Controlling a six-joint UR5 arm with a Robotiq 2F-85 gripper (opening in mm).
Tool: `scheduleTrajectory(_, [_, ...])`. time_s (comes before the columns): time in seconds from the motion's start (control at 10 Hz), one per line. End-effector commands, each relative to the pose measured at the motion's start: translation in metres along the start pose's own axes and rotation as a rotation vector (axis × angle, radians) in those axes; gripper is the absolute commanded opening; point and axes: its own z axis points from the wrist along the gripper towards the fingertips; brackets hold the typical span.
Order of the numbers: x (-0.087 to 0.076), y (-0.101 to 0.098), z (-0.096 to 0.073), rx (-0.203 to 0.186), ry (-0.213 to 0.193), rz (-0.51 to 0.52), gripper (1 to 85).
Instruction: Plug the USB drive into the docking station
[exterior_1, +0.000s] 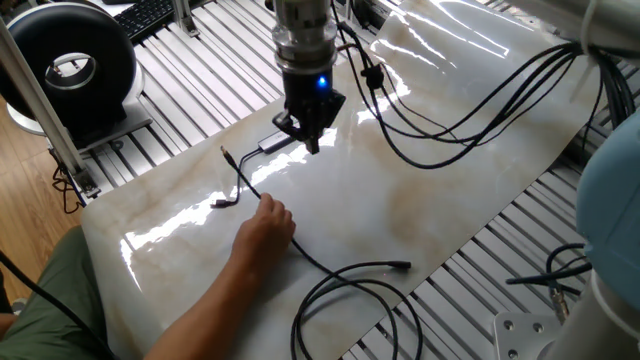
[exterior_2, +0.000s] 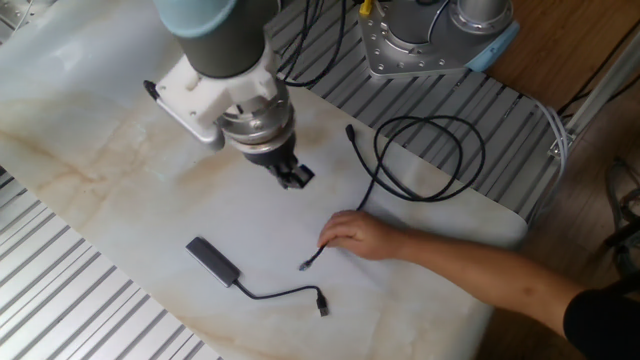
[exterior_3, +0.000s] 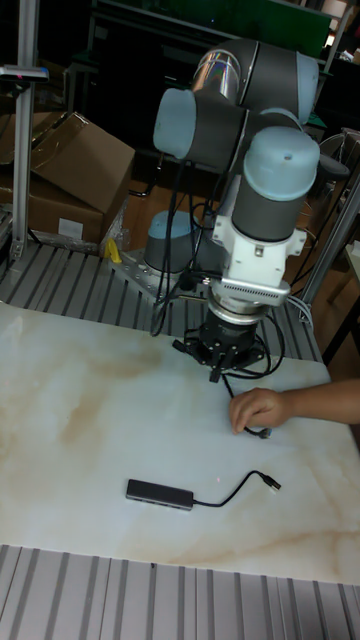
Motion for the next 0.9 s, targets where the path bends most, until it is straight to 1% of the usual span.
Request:
scheduleTrajectory(0.0, [-0.002, 0.047, 0.002, -0.135, -0.003, 0.078, 1.3])
scheduleTrajectory(0.1, [-0.011, 0.041, 0.009, -0.124, -0.004, 0.087, 1.3])
scheduleTrajectory(0.2, [-0.023, 0.003, 0.018, -0.012, -0.021, 0.027, 1.3])
scheduleTrajectory(0.3, [-0.03, -0.015, 0.022, 0.042, -0.028, 0.004, 1.3])
scheduleTrajectory(0.4, [-0.036, -0.042, 0.022, 0.138, -0.038, -0.033, 1.3])
scheduleTrajectory(0.5, [-0.04, -0.05, 0.021, 0.164, -0.039, -0.047, 1.3])
scheduleTrajectory(0.6, [-0.043, -0.054, 0.02, 0.168, -0.038, -0.057, 1.3])
scheduleTrajectory(0.8, [-0.047, -0.049, 0.023, 0.066, -0.043, -0.065, 1.3])
